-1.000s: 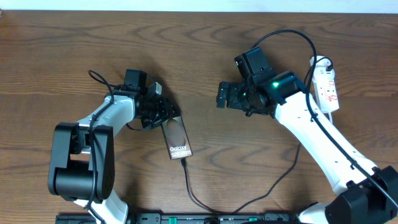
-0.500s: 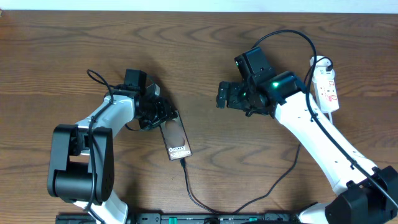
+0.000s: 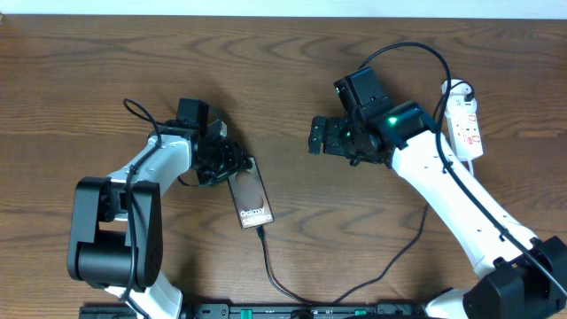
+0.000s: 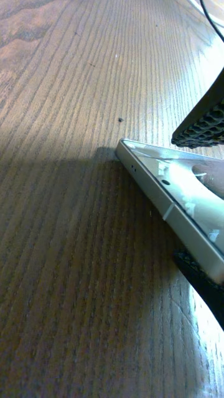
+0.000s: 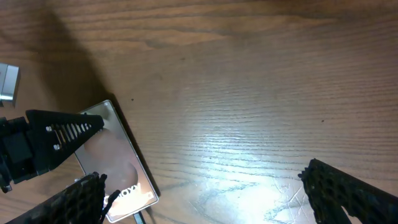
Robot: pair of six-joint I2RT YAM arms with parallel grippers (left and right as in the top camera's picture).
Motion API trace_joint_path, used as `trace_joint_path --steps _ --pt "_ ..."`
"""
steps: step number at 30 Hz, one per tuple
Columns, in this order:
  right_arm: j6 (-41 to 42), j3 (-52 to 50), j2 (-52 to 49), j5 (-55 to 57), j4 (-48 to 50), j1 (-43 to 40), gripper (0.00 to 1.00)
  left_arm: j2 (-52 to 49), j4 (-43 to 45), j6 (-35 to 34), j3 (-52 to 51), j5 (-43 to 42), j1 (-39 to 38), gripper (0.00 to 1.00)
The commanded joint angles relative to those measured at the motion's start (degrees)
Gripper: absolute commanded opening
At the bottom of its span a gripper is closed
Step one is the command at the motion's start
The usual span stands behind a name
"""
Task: Plug charger to phone and switch on socket
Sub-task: 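Hold the phone on the table and adjust it with the left gripper, then open the left gripper and lift it away from the phone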
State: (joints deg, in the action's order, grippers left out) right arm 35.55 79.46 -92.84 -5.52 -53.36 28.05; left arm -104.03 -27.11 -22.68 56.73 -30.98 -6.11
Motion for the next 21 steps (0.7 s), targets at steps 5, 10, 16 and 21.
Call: trace_joint_path --steps 5,10,16,21 --pt "0.8 0.4 1.0 0.7 -0.2 0.2 0.99 -1.6 -3.2 -2.1 -1.2 7.8 0.1 0.54" --pt "0.8 0.4 1.0 0.7 -0.2 0.2 0.99 -1.6 -3.7 -2.6 -1.2 9.0 0.1 0.54" --pt "0.8 0.4 1.0 0.7 -0.2 0.2 0.99 -1.6 -3.7 -2.7 -1.2 9.0 0.1 0.54" --pt "0.8 0.4 1.0 0.7 -0.2 0.2 0.99 -1.6 -3.7 -2.6 -1.2 9.0 0.1 0.54"
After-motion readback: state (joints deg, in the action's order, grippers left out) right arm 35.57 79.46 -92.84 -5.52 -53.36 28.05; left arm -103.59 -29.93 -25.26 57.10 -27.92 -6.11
